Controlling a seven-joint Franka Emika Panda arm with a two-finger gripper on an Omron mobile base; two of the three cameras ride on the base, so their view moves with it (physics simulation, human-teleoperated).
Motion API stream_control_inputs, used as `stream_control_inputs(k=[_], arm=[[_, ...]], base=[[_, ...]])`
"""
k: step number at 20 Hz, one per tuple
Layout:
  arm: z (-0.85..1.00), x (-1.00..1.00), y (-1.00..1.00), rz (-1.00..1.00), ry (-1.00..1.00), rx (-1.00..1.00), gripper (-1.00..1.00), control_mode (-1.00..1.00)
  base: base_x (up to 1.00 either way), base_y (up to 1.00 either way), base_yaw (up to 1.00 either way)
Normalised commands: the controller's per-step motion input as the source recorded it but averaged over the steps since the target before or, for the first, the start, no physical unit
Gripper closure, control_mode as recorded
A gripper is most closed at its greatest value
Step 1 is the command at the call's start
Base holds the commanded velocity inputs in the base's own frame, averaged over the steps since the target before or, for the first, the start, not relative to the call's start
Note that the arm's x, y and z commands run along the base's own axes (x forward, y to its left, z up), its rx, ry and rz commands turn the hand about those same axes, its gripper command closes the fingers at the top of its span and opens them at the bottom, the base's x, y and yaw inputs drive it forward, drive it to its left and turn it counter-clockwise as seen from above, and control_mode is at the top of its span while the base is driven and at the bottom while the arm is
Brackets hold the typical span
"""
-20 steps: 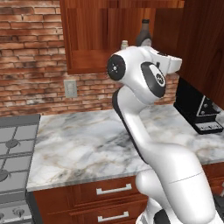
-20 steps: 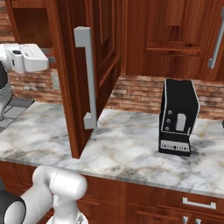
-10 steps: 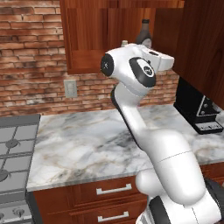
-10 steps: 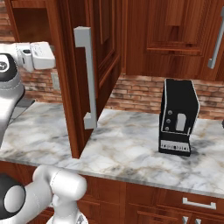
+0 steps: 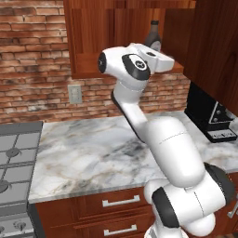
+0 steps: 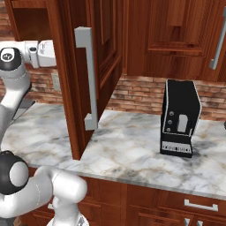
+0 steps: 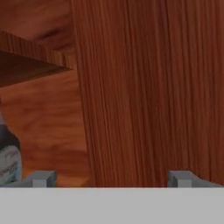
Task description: Move the shaker and syrup bottle from the cabinet to the dining counter.
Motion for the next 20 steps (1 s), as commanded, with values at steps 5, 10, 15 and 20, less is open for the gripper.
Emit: stream_control_inputs(k=[5, 10, 15, 20], arm=[[0.01, 0.32, 0.05, 0.00, 0.00, 0.09, -1.00, -1.00], [0.00, 0.15, 0.00, 0.01, 0.00, 0.08, -1.00, -1.00], [-0.06, 0.35, 0.00, 0.03, 0.00, 0.01, -1.00, -1.00], [-0.01, 0.44, 0.00, 0.02, 0.00, 0.00, -1.00, -1.00]], base=[[0.00, 0.00, 0.00], [0.00, 0.00, 0.00], [0.00, 0.00, 0.00], [0.00, 0.00, 0.00]])
